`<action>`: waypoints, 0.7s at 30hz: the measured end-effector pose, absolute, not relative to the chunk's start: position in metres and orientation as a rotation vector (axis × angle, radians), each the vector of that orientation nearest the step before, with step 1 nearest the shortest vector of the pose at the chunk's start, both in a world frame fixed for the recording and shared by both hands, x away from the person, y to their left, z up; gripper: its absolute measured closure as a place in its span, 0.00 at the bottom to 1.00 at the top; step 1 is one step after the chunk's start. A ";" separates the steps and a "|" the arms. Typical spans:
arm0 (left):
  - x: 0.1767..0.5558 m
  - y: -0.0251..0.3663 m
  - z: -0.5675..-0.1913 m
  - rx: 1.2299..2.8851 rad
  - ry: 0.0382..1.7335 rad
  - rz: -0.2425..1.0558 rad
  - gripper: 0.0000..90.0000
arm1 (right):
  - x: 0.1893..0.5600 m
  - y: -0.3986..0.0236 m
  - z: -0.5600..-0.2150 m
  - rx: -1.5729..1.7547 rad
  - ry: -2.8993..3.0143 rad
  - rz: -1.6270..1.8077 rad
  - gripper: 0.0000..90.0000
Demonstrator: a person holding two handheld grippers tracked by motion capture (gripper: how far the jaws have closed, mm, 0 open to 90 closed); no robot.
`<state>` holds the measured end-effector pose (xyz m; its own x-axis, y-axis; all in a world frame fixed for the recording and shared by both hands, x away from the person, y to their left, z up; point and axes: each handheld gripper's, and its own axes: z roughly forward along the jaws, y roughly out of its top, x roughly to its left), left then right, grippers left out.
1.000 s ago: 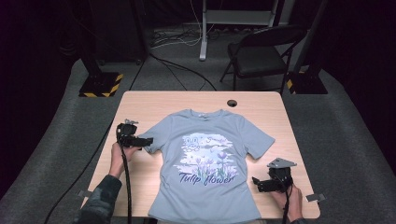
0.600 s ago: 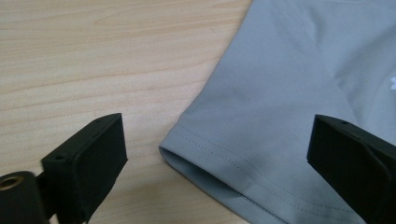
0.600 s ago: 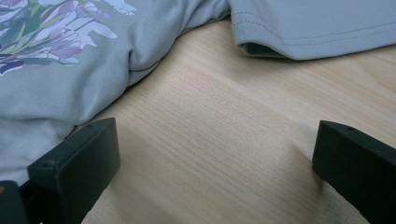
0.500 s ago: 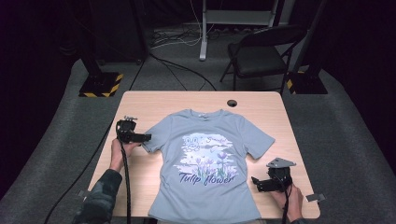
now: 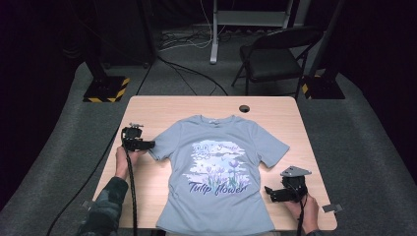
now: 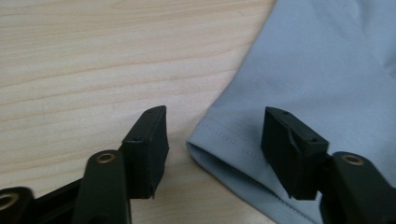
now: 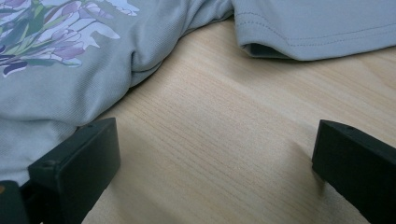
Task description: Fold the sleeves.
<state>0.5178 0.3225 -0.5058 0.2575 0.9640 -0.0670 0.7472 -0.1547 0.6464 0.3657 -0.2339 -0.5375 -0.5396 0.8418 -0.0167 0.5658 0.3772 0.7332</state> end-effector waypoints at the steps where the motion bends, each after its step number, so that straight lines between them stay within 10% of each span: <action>1: 0.518 0.323 -0.506 1.960 1.547 0.499 0.48 | 0.366 -0.234 -0.538 1.221 2.254 0.972 0.00; 21: 0.517 0.323 -0.507 1.974 1.533 0.526 0.78 | 0.366 -0.233 -0.538 1.217 2.256 0.973 0.00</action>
<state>0.5172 0.3226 -0.5070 0.2623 0.9641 -0.0412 0.7355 -0.1722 0.6552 0.3664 -0.2334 -0.5375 -0.5426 0.8398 -0.0173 0.5637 0.3793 0.7337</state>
